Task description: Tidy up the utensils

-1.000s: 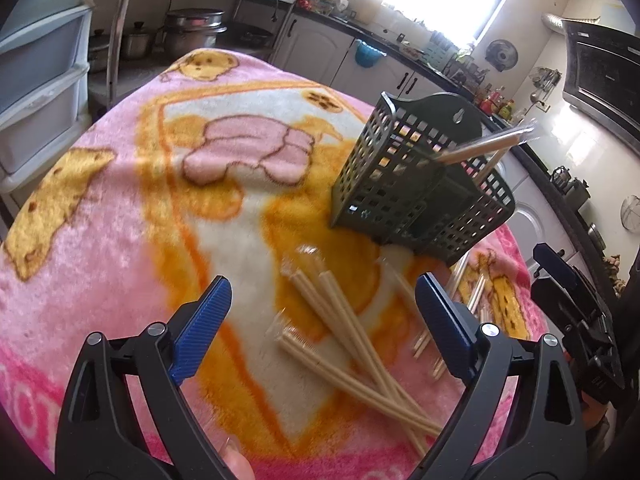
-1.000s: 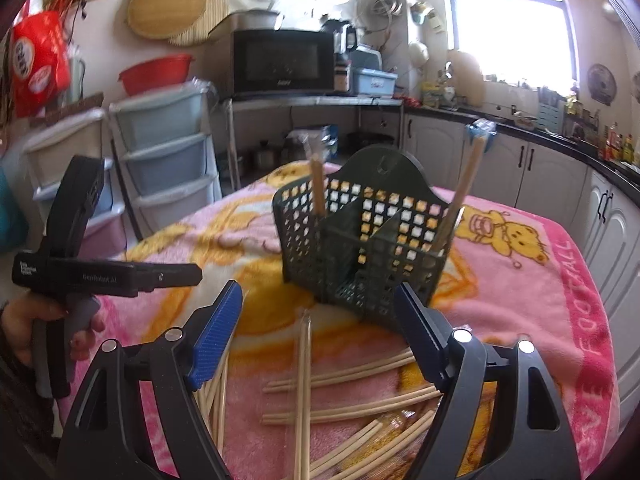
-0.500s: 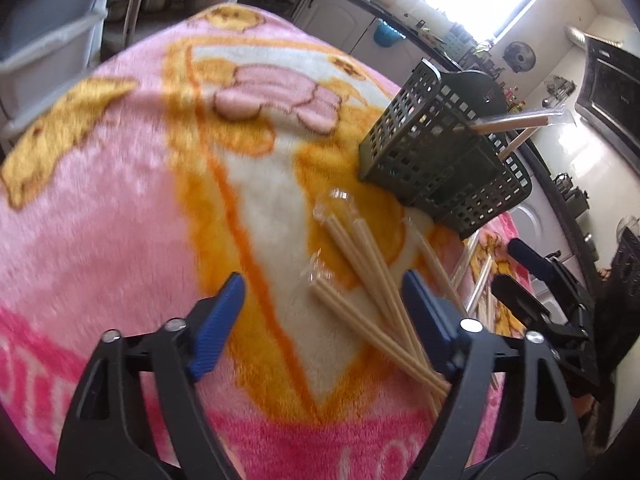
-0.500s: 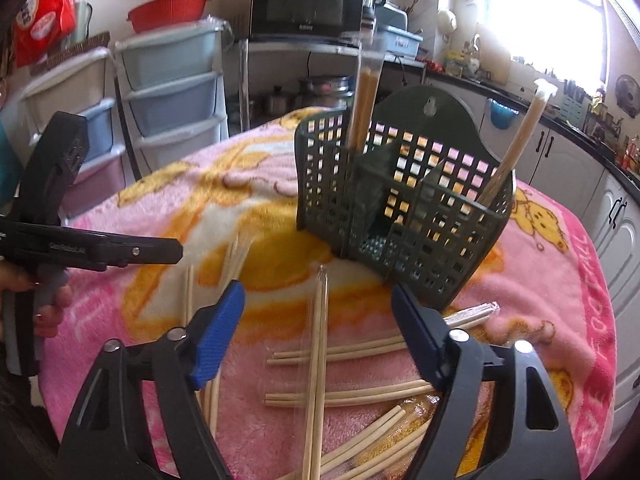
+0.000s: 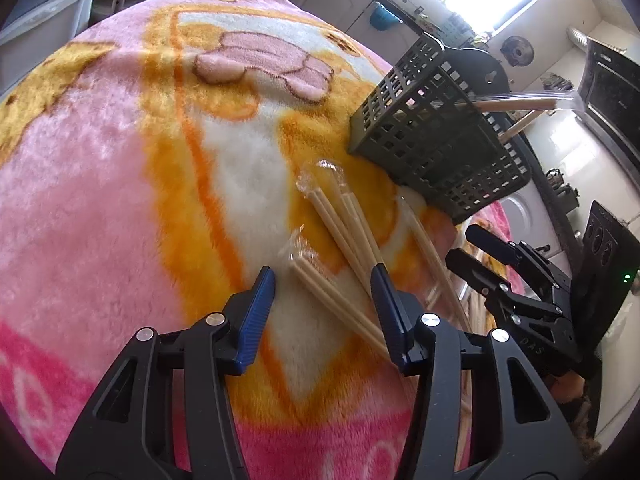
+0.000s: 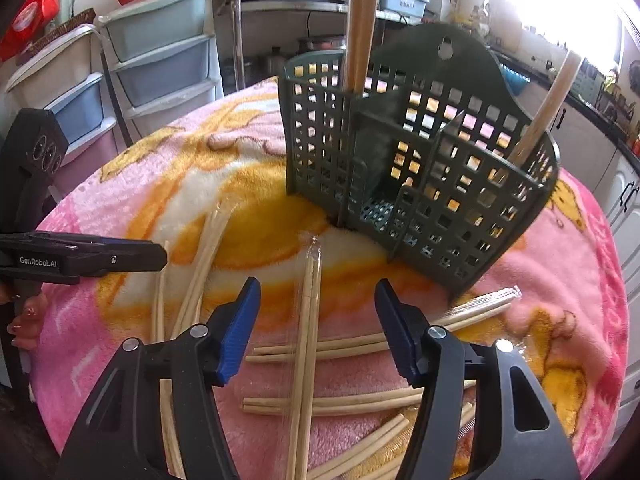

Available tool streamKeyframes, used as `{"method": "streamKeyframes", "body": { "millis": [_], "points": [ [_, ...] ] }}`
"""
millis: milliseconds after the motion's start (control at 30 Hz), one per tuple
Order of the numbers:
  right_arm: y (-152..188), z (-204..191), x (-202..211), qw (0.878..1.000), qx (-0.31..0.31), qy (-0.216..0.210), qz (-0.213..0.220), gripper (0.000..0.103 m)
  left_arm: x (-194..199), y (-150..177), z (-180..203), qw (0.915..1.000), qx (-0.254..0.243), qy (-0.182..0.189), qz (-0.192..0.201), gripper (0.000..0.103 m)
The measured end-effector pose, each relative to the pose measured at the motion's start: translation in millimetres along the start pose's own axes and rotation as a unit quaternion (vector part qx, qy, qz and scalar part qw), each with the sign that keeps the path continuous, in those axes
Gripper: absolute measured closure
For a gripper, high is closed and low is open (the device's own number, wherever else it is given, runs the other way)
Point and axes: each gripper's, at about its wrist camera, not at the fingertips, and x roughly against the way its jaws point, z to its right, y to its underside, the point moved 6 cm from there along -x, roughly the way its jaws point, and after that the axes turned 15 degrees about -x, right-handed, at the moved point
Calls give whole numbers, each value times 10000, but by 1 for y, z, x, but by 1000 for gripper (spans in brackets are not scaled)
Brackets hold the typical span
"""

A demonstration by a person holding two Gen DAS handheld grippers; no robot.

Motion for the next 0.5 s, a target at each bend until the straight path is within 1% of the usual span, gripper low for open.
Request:
{"method": "streamKeyframes", "body": {
  "millis": [67, 167, 233, 333, 400, 500],
  "points": [
    [-2, -1, -5, 10000, 32, -7, -70, 47, -4, -4, -2, 10000, 8, -53, -33, 64],
    [-5, -1, -10, 9999, 45, -4, -149, 47, -8, -9, -5, 9998, -26, -175, -68, 72],
    [-8, -3, -14, 9998, 90, -6, -199, 47, -10, -12, -6, 9997, -53, -233, -74, 74],
    [-10, -7, -22, 9993, 167, 42, -320, 47, -11, -13, -9, 9995, -77, -305, -62, 82],
    [-12, -9, -28, 9989, 205, 71, -412, 47, -12, -13, -13, 9993, -74, -353, -51, 92],
    [-14, -13, -37, 9980, 293, 138, -536, 50, -12, -12, -19, 9996, -5, -292, -7, 97]
  ]
}}
